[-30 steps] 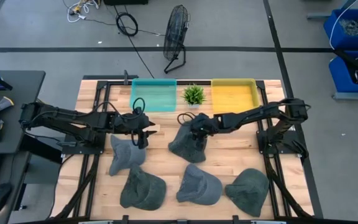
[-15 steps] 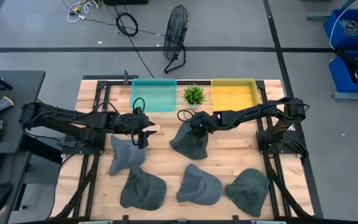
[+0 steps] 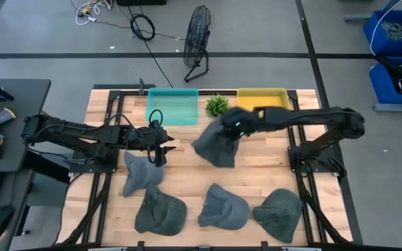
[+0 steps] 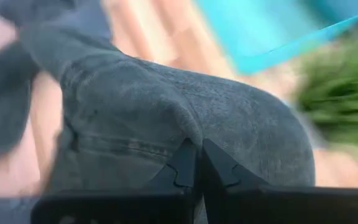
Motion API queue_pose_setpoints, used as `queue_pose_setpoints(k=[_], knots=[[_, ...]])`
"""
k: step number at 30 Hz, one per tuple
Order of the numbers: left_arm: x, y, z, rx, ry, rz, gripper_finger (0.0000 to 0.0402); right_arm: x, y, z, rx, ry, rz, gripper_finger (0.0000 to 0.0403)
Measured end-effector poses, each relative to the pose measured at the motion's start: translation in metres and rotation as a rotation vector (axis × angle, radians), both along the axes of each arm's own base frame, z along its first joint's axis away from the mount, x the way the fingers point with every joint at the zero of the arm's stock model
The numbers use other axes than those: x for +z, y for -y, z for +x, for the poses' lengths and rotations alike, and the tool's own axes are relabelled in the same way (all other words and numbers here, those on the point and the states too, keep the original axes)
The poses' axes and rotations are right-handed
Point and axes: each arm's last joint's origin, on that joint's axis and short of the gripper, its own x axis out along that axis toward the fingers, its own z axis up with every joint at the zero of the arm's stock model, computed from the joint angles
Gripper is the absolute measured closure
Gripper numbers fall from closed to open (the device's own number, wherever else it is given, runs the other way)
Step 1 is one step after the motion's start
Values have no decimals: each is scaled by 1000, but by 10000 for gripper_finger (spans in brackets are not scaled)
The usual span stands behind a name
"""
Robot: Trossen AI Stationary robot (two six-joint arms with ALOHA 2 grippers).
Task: Pick & Place hat
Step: Put the top black cap into the yellow bin
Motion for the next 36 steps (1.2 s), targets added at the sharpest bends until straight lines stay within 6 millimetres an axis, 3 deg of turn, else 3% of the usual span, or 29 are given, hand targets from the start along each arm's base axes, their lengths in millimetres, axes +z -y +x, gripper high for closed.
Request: queue_pose_setpoints(k=[2, 5, 8, 11, 18, 27, 36], knots=[[0, 0, 0, 0, 1, 0, 236, 25, 3, -19, -95, 3, -30, 395], [0, 0, 0, 0, 1, 0, 236, 48, 8, -52, -301, -7, -108, 395], [0, 0, 0, 0, 1, 0, 236, 57, 13, -86, -514, -36, -204, 395], [0, 0, 0, 0, 1, 1, 236, 53, 20, -110, -740, -36, -311, 395], [0, 0, 0, 1, 1, 2, 236, 12, 50, -123, -1000, -53, -435, 395], [0, 0, 0, 2, 1, 2, 236, -63, 100, -128, -1043, -140, -352, 395], [0, 0, 0, 2, 1, 2, 236, -109, 128, -146, -1070, -150, -300, 394]])
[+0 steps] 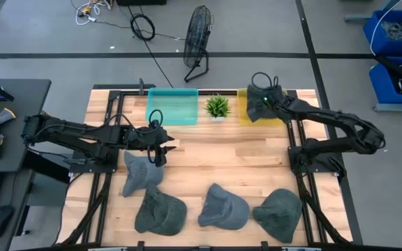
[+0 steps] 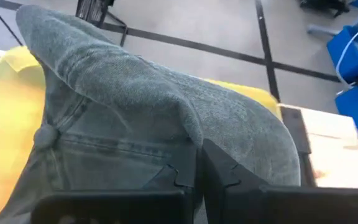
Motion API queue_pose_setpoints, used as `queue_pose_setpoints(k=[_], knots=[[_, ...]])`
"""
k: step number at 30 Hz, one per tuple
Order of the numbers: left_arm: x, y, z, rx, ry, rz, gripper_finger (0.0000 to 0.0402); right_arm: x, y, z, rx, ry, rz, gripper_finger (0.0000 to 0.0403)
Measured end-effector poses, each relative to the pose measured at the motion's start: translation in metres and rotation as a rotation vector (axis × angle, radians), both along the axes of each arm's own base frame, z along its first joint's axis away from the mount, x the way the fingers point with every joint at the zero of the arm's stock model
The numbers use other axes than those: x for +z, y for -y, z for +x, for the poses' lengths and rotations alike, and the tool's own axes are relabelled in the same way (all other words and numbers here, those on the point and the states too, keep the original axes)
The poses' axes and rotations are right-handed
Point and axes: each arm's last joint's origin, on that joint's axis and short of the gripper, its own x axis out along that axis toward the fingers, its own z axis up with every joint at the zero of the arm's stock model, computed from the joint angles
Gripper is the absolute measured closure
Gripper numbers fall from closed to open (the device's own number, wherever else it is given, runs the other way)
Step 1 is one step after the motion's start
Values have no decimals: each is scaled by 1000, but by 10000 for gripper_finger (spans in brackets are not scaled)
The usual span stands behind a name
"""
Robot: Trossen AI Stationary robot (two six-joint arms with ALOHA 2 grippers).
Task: Pick & Place hat
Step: Put the top black cap into the yellow bin
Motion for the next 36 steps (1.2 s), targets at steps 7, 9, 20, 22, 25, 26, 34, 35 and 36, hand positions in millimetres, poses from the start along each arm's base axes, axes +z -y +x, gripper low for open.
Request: queue_pose_setpoints(k=[7, 9, 20, 22, 25, 26, 34, 35, 36], knots=[[0, 0, 0, 0, 0, 0, 236, -7, 8, -6, 36, -34, -22, 379], [0, 0, 0, 0, 0, 0, 236, -4, 11, -5, 28, -20, -64, 375], [0, 0, 0, 0, 0, 0, 236, -7, 8, -5, 15, 38, -6, 388], [0, 0, 0, 0, 0, 0, 236, -9, 5, -7, 25, 3, 23, 389], [0, 0, 0, 0, 0, 0, 236, -12, 1, -8, 35, -29, 56, 383], [0, 0, 0, 0, 0, 0, 236, -12, 0, -8, 41, -36, 66, 377], [0, 0, 0, 0, 0, 0, 236, -12, 1, -6, 141, -95, 72, 327], [0, 0, 0, 0, 0, 0, 236, -11, 2, -6, 152, -102, 67, 321], [0, 0, 0, 0, 0, 0, 236, -11, 2, -5, 163, -108, 62, 315]])
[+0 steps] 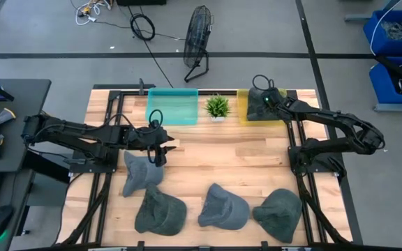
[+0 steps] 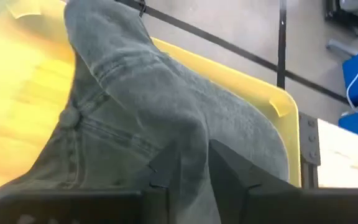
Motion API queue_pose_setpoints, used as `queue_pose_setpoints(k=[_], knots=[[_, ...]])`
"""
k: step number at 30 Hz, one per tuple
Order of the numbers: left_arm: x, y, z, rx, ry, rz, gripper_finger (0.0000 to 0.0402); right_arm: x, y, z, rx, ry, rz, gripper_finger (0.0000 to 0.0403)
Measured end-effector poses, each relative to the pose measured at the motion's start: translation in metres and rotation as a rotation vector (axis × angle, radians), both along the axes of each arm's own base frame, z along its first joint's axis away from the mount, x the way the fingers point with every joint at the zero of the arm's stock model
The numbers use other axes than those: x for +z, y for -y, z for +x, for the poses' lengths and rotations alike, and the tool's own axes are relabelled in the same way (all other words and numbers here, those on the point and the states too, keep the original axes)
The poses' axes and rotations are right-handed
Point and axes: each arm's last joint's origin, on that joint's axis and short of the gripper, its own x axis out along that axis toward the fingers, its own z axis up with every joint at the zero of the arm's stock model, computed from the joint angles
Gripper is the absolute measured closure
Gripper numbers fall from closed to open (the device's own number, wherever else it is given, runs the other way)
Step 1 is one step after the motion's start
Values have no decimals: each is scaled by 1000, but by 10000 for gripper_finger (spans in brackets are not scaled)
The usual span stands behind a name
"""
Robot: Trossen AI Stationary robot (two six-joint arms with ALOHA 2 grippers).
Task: Pick & Place hat
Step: Put the top black cap into the yellow bin, then put the right black cap into the yellow bin
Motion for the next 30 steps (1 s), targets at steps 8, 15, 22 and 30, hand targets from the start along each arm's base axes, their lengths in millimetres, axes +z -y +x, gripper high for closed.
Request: queue_pose_setpoints(k=[8, 15, 22, 30], knots=[[0, 0, 0, 0, 0, -1, 236, 13, -4, 13, 147, 77, 102, 291], [6, 7, 5, -105, 77, -96, 236, 49, -18, 32, 255, 65, 152, 293], [9, 20, 6, -226, 105, -49, 236, 88, -47, 49, 377, 80, 251, 294], [9, 23, 6, -226, 107, -65, 236, 104, -89, 54, 531, 76, 496, 294]])
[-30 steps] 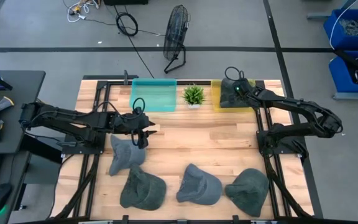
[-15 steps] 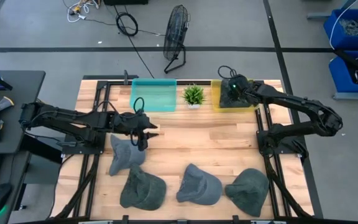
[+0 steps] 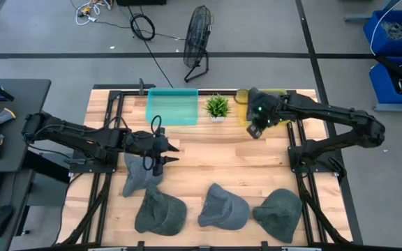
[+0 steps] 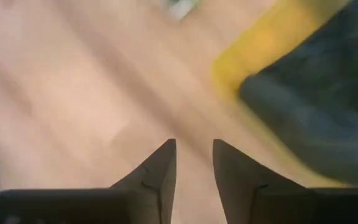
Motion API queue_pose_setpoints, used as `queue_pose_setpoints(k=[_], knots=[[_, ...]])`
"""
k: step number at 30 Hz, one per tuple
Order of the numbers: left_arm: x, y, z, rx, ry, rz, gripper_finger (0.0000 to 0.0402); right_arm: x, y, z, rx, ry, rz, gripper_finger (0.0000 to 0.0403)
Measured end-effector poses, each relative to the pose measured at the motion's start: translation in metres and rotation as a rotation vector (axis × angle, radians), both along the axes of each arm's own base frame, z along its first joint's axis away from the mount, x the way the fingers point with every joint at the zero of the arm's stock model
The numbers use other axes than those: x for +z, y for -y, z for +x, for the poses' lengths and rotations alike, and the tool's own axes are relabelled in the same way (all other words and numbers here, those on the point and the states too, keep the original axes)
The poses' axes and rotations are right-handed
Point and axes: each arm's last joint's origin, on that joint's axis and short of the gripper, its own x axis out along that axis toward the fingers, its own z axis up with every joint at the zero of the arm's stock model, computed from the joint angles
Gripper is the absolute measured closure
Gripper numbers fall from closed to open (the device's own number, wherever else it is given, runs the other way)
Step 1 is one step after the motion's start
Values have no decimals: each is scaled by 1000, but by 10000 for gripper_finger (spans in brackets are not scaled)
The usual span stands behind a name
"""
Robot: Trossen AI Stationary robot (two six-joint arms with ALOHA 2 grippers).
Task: Pick & Place hat
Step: Put the right black cap into the yellow bin
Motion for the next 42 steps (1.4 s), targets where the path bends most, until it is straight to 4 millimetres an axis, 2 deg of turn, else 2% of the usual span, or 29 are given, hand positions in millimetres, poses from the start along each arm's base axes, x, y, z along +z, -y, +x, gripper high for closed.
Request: queue_pose_setpoints(k=[11, 18, 23, 27, 33, 42], knots=[[0, 2, 0, -10, -2, 0, 236, -2, -40, 4, 208, -6, 233, 294], [0, 2, 0, -10, 5, 0, 236, -3, -65, 1, 209, -63, 349, 294], [3, 1, 1, 26, 38, 17, 236, -5, -100, -1, 233, -109, 436, 294], [6, -2, 3, 107, 74, 80, 236, -15, -131, 2, 316, -162, 487, 294], [10, -2, 4, 127, 115, 113, 236, -32, -174, 10, 357, -221, 515, 294], [13, -2, 5, 129, 144, 110, 236, -62, -220, 19, 368, -324, 571, 294]])
